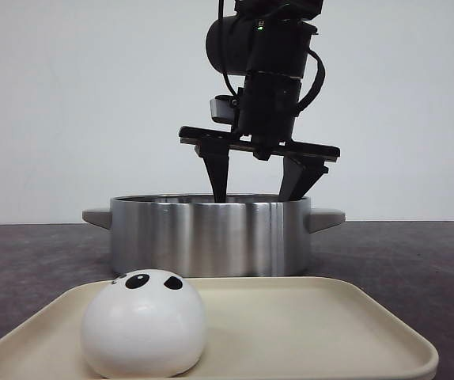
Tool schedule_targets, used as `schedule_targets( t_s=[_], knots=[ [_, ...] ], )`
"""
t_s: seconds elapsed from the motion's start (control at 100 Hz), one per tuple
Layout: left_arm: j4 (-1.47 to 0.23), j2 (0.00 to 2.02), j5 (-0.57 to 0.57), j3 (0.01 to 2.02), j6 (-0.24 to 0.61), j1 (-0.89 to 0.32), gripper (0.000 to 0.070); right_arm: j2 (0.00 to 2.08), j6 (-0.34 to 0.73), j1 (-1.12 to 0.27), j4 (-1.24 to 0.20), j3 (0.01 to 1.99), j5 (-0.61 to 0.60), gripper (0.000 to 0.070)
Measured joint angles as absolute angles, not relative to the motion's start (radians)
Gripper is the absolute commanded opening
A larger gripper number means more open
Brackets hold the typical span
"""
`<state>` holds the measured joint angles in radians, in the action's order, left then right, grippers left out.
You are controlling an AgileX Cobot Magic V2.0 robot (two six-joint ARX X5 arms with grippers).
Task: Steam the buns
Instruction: 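Raise right gripper up and away from the pot, then lower left gripper onto the last panda bun on the tray and grasp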
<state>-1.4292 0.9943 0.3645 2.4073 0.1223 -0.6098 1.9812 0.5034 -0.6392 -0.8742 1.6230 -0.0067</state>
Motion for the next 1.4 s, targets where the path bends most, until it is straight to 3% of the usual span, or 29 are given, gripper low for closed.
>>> schedule_targets(
  t_s=[0.3,0.45,0.64,0.89,1.02,1.18,1.29,1.4],
  knots=[
    [-1.429,0.993,0.355,2.396,0.147,-0.61,0.051,1.974,0.481,-0.638,-0.867,1.734,0.0,0.047],
    [-1.429,0.987,0.221,2.295,0.214,-0.61,0.0509,1.89,0.421,-0.64,-0.863,1.85,0.004,0.047],
    [-1.429,0.988,0.014,2.043,0.28,-0.61,0.0509,1.631,0.334,-0.682,-0.866,1.863,0.079,0.047],
    [-1.43,0.979,0.004,1.594,0.312,-0.61,0.051,1.265,0.189,-0.749,-1.004,1.864,0.271,0.047],
    [-1.419,0.974,-0.025,1.385,0.335,-0.611,0.0509,1.098,0.171,-0.754,-1.099,1.866,0.297,0.047],
    [-1.103,0.954,-0.212,1.166,0.442,-0.656,0.0509,0.957,0.16,-0.754,-1.149,1.87,0.339,0.047],
    [-0.915,0.977,-0.227,1.061,0.534,-0.719,0.0509,0.905,0.155,-0.754,-1.185,1.871,0.346,0.047],
    [-0.893,1.037,-0.201,0.994,0.585,-0.789,0.051,0.871,0.154,-0.754,-1.257,1.871,0.389,0.047]
  ],
)
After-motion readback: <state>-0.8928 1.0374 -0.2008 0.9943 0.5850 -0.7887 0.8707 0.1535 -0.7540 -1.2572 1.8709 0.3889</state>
